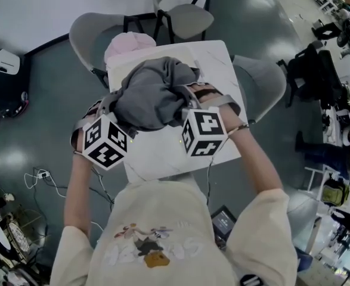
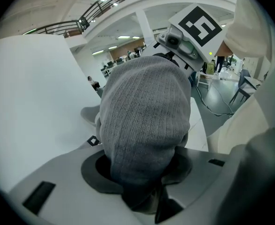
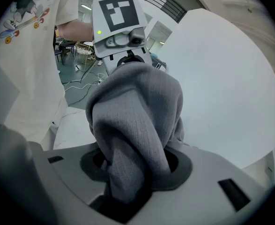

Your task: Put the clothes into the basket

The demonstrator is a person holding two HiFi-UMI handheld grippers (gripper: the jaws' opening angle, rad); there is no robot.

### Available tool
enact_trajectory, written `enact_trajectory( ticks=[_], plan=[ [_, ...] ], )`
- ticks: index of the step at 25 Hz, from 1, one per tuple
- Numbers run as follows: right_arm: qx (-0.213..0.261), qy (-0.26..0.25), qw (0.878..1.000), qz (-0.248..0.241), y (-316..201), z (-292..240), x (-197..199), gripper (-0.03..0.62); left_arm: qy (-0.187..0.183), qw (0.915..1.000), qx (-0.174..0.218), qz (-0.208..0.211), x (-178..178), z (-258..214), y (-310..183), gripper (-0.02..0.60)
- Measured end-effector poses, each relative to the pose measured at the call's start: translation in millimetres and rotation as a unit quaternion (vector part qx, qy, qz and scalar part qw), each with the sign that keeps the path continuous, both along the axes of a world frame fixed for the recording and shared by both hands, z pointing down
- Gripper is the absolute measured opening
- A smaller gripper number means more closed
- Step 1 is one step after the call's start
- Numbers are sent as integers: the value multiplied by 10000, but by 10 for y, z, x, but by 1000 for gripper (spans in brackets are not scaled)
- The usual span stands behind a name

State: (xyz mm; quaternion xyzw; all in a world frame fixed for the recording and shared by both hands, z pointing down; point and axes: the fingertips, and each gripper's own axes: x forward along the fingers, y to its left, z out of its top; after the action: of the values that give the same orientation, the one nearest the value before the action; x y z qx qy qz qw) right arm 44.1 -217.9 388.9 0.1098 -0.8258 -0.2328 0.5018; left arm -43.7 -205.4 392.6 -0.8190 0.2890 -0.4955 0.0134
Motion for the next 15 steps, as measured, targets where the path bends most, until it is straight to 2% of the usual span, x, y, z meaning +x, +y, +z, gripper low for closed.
enact_trajectory(
  ticks=[11,15],
  plan=[
    [60,170,9992,-362,-675,260,-70,193,61,9990,-30,-431,-50,278,-610,173],
    [-132,254,9988,-396,-806,499,-43,193,102,9985,-212,-502,-21,523,-728,173]
  ],
)
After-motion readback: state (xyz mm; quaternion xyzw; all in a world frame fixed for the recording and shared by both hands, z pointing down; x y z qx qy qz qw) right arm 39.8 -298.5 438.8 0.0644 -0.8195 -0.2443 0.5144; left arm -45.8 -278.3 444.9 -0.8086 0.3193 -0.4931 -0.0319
